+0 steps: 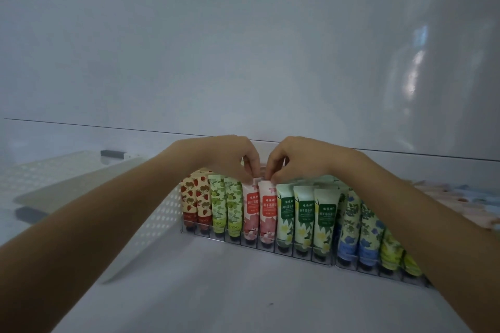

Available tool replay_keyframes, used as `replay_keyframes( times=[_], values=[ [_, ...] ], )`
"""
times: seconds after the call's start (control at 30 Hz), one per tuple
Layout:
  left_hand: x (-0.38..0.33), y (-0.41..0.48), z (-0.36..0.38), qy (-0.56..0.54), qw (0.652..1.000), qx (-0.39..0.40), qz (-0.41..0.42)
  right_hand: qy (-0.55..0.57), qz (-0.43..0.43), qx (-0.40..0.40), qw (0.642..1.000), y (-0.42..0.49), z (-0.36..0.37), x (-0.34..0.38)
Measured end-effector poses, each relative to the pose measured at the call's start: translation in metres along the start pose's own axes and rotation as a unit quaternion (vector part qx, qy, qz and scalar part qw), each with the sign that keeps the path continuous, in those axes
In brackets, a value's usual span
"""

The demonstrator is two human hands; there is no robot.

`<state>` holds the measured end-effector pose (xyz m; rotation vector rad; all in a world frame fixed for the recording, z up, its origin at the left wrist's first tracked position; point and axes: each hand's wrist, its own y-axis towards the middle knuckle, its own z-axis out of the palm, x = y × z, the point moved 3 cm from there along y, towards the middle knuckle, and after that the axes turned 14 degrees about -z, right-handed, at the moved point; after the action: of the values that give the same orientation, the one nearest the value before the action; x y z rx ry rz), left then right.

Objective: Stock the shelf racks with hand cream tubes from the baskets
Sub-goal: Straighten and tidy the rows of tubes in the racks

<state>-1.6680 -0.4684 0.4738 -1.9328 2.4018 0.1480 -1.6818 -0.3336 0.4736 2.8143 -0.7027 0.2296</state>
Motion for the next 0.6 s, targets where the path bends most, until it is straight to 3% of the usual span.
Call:
replay_keyframes(
  times=[0.27,0.43,0.6],
  values=[
    [0.001,0.001,0.0,-0.02,1.0,0.006,-0.004,0.011,-0.006,0.005,1.0,0.0,0.0,0.0],
    [0.009,0.005,-0.011,-0.033,0.998,-0.051,-0.018,0.012,0.023,-0.081,0.996,-0.005,-0.015,-0.012],
    [0.01,0.015,-0.003,-0.022,0.998,-0.055,-0.022,0.0,0.054,-0.054,0.997,0.001,-0.005,-0.02]
  ],
)
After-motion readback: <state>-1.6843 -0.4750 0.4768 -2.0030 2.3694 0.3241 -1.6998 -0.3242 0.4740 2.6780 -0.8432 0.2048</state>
